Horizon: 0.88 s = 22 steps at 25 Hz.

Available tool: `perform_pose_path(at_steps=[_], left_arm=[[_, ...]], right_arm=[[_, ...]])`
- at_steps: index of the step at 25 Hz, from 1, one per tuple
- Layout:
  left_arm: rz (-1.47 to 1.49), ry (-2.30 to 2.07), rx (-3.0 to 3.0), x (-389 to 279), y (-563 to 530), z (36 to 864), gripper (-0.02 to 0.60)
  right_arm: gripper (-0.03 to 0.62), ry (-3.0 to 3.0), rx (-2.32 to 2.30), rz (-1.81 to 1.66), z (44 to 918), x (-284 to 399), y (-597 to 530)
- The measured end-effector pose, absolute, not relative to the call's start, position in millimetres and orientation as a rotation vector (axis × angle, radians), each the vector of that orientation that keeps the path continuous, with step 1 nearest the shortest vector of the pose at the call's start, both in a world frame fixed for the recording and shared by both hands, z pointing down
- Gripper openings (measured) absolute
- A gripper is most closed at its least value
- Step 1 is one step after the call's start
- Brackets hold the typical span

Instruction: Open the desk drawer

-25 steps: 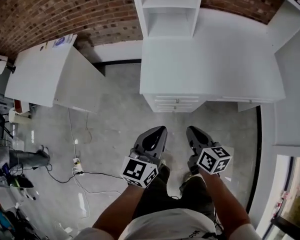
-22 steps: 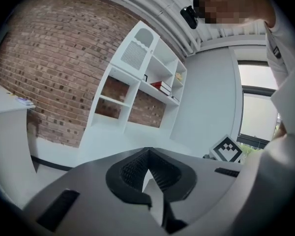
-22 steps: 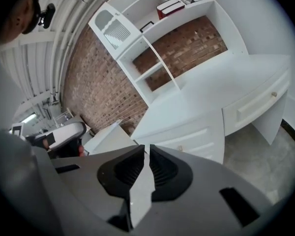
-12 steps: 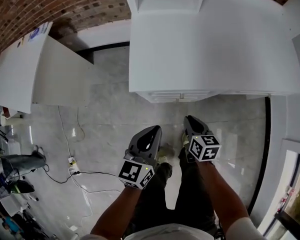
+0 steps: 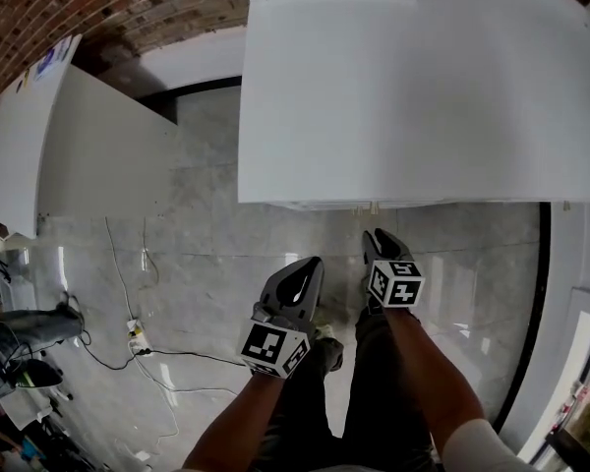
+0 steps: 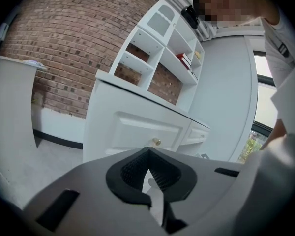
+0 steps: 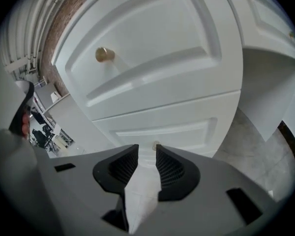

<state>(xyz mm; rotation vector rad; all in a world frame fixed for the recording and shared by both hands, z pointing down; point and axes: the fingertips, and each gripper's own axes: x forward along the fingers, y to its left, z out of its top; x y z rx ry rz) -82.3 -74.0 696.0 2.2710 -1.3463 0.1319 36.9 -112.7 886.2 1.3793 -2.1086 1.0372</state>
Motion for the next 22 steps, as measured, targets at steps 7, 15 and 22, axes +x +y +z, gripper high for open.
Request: perform_pose_path(at_steps=[7, 15, 22], left_arm=[[0.125, -1.347, 2.250, -85.5, -89.8, 733.6, 0.012], [0.135, -1.339, 2.259, -83.6, -109.5, 759.1, 0.012], [0.148, -1.330, 2.259, -85.4, -108.5, 762.6, 0.012]], right_arm=[[0.104, -2.097, 1.371, 1.028, 932.9, 29.0, -137.9], [0.112, -2.071, 1.345, 1.003, 967.4, 24.1, -156.5], [0.079, -2.047, 1.342, 0.980, 973.8, 17.1, -161.1]])
